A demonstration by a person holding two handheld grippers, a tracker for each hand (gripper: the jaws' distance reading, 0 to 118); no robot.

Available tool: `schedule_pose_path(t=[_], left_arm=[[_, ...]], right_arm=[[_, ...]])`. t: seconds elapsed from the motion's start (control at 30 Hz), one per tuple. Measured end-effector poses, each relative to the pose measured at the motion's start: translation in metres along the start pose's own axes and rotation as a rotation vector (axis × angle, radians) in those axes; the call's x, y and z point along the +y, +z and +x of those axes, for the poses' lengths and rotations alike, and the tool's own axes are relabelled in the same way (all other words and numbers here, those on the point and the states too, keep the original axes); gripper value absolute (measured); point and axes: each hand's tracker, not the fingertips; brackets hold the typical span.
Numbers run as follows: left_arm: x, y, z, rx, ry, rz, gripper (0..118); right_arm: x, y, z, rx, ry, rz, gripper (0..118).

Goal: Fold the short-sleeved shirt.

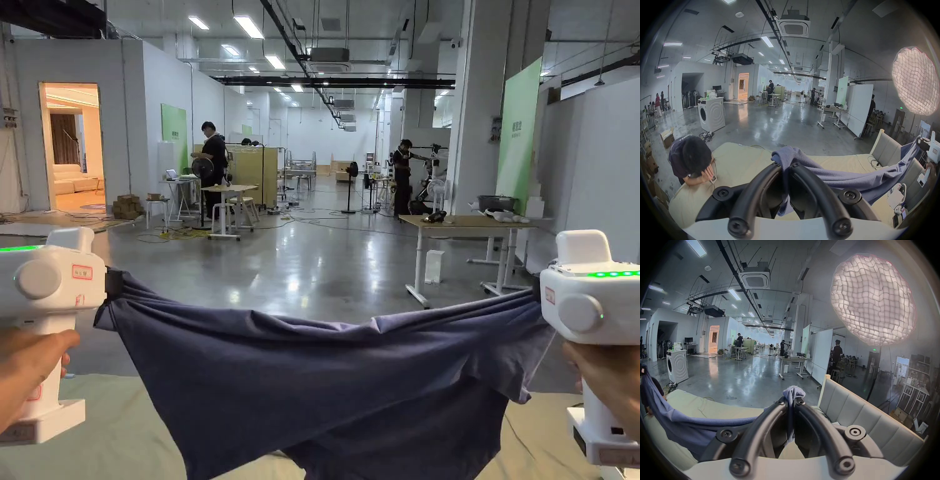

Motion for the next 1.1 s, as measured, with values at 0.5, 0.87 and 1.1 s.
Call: schedule_pose_path(t=[0.5,0.87,1.1], left_arm=[[-0.107,-0.017,-0.016,0.004,0.001,-0.098,6],[-0.324,0.064,-0.045,-0.013,0.046,-0.3,6],[-0.42,0.124,-0.064,-0.002,0.085,-0.44,6]], right_arm=[[-0.095,0.005,-0.012,0.007,0.064,-0.064,5],[-0.298,0.141,0.008,0.023,0.109,-0.303,5],[-0.377,0.21,0.026,0.02,0.102,-0.437,5]])
